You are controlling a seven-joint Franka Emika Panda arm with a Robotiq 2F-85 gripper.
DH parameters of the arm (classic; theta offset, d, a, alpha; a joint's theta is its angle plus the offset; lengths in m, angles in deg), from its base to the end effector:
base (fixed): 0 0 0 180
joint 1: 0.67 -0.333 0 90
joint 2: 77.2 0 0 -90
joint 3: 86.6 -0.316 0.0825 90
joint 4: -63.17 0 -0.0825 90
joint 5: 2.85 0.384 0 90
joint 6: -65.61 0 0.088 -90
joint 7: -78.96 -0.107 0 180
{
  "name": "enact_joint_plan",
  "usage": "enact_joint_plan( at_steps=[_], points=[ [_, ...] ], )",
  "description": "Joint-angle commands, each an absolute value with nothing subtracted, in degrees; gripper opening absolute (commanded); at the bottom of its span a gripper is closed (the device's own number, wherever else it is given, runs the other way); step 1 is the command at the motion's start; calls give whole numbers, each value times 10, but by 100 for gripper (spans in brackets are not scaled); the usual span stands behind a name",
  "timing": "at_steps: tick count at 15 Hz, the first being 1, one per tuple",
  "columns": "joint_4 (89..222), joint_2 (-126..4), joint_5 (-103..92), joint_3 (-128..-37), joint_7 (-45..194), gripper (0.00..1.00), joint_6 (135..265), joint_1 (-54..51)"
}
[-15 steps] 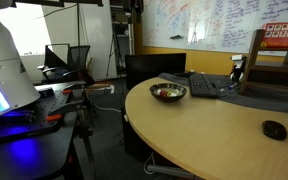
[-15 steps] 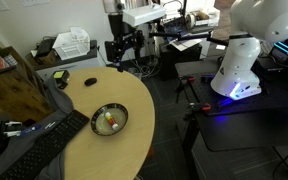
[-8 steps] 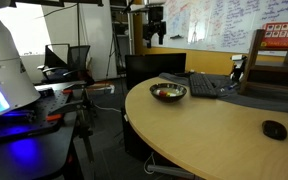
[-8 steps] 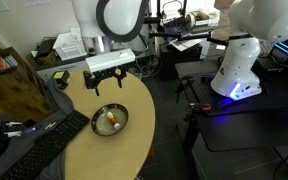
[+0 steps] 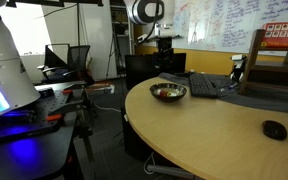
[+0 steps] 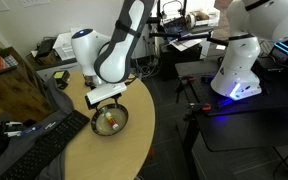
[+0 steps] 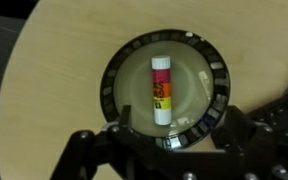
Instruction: Take the bottle out of the bowl and put it on the table
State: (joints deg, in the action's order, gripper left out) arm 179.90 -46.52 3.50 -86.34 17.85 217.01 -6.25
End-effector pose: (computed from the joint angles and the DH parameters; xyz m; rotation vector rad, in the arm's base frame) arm 0.6013 0.0531 0.1829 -2.6318 1.5570 -0.0438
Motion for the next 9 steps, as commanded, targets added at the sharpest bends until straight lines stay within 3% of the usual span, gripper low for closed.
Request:
enact_joint_plan(
  at_steps=[1, 6, 9],
  points=[
    [1741, -400, 47, -843, 237, 100, 2181, -68],
    [1672, -321, 68, -829, 282, 99, 2171, -66],
    [1642, -289, 82, -831, 299, 89, 2166, -66]
  ],
)
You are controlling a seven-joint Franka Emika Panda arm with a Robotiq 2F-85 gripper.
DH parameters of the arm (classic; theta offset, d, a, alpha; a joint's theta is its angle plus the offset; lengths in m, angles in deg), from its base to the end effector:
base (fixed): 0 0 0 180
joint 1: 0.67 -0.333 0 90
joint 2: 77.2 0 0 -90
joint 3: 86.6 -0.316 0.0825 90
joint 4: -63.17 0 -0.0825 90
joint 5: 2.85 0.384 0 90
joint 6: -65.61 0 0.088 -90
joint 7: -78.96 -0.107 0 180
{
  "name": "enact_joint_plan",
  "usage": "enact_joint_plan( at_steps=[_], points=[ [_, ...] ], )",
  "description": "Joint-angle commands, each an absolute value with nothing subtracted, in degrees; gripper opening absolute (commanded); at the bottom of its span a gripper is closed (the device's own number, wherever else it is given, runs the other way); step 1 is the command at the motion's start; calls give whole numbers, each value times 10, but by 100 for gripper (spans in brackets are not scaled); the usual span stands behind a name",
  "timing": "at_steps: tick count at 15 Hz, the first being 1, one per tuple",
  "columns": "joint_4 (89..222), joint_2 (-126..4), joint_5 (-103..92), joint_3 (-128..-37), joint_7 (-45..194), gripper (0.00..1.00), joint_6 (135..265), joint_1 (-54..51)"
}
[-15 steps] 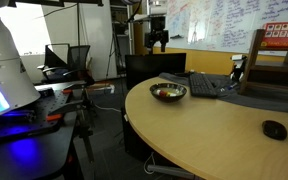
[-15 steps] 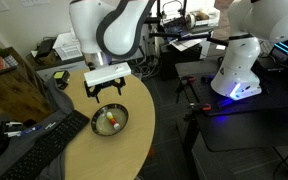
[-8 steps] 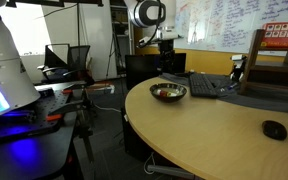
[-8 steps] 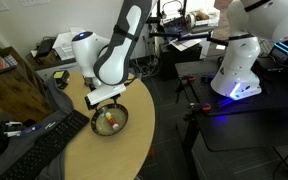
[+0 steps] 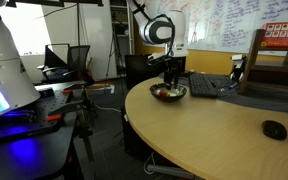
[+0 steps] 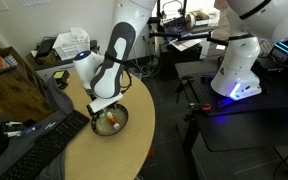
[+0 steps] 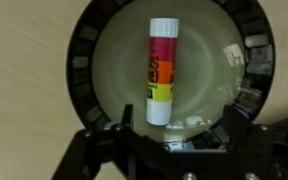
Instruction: Take the bottle out of the bowl and put it on the table
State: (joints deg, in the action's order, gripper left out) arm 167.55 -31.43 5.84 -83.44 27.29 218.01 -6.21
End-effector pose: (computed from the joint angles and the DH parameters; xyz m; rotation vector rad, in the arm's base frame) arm 0.6384 0.0236 0.0995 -2.7313 1.4495 -0.0344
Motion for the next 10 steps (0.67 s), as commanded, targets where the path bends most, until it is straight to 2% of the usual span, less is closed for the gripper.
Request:
enact_joint_plan(
  at_steps=[1, 2, 3, 4, 5, 7, 8, 9, 10],
  points=[
    [1635, -281, 85, -828, 297, 79, 2162, -68],
    [1631, -276, 90, -827, 298, 77, 2160, -68],
    [1628, -270, 94, -826, 297, 62, 2159, -67],
    [1627, -266, 96, -823, 294, 58, 2157, -69],
    [1626, -262, 98, -824, 298, 58, 2157, -67],
    [1625, -255, 99, -826, 303, 47, 2158, -66],
    [1625, -253, 98, -824, 302, 48, 2156, -68],
    [1628, -255, 98, -825, 305, 24, 2161, -68],
    [1634, -261, 100, -827, 308, 23, 2166, -65]
  ],
)
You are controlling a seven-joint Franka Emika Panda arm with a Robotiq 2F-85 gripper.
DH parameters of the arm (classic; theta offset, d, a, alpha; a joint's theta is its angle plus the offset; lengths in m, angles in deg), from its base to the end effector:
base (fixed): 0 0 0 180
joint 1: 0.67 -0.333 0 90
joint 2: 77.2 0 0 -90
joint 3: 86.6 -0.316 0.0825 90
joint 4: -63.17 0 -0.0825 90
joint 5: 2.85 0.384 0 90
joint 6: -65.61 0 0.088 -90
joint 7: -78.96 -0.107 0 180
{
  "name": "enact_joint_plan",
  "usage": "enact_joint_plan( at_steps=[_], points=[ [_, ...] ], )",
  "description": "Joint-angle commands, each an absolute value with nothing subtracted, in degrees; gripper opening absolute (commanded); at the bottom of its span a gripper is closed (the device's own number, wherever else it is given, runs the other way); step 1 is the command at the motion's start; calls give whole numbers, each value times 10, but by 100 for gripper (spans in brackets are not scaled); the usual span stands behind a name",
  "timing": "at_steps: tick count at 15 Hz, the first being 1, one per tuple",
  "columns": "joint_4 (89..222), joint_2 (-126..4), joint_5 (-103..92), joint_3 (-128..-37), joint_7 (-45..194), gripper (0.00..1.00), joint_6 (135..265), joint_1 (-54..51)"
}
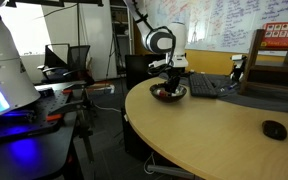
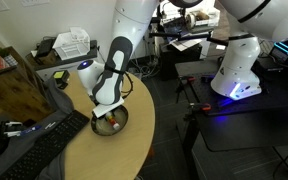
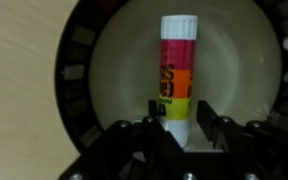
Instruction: Take the bottle out of the bowl and put it on the table
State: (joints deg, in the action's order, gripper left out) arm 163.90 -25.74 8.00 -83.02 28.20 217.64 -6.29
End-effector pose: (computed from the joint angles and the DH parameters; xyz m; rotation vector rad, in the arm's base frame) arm 0.6382 0.0191 0.0579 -2.7292 1.4806 0.0251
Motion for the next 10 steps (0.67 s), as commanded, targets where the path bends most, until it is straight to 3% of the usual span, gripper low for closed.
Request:
enact_joint_plan(
  at_steps=[1, 3, 8, 10],
  points=[
    [1641, -270, 101, -824, 305, 23, 2167, -67],
    [1664, -302, 97, -815, 303, 8, 2171, -70],
    [1729, -413, 121, -814, 357, 8, 2184, -29],
    [1744, -435, 107, -768, 328, 8, 2182, -38]
  ],
)
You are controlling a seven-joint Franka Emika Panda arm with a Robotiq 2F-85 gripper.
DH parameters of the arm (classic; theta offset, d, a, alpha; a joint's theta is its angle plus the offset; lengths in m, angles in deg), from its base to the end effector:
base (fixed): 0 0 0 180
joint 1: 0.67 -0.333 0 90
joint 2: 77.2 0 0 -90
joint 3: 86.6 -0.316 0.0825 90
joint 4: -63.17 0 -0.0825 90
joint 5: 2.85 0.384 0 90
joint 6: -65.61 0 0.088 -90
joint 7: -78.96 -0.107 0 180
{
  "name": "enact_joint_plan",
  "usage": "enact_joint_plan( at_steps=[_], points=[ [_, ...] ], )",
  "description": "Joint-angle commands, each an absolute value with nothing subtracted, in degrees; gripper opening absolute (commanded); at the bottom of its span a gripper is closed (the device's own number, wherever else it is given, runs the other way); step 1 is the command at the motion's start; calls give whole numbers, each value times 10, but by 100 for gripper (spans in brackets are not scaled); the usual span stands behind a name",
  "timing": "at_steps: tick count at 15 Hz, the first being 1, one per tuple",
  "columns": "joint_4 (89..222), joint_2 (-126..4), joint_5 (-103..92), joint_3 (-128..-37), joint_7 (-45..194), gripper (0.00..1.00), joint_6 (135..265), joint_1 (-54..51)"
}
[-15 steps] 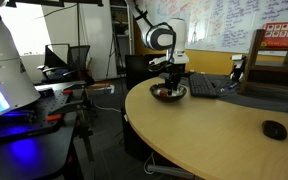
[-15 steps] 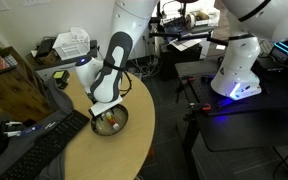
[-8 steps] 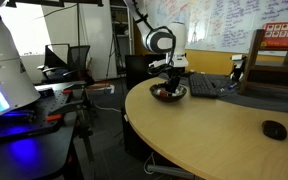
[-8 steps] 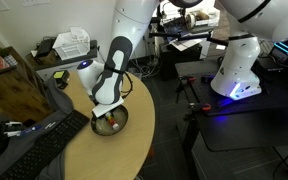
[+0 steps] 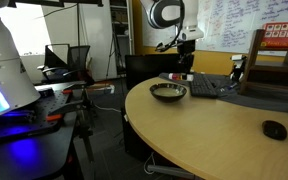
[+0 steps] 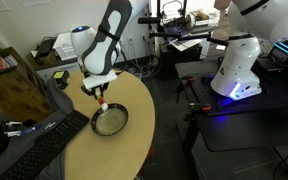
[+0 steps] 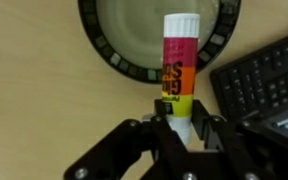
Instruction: Take the bottle out of the bowl and put it on the table
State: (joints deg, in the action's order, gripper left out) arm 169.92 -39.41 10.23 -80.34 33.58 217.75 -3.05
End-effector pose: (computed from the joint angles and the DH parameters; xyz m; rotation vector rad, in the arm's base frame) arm 0.6486 -0.0461 0.1751 -2.6441 1.4910 -0.1700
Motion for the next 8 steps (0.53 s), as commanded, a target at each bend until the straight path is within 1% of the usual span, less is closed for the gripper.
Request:
enact_joint_plan(
  at_steps=[1, 4, 8],
  points=[
    [1747, -440, 108, -755, 319, 8, 2171, -31],
    [1748, -421, 122, -719, 284, 8, 2146, -9],
    [1730, -374, 161, -733, 307, 8, 2149, 40]
  ],
)
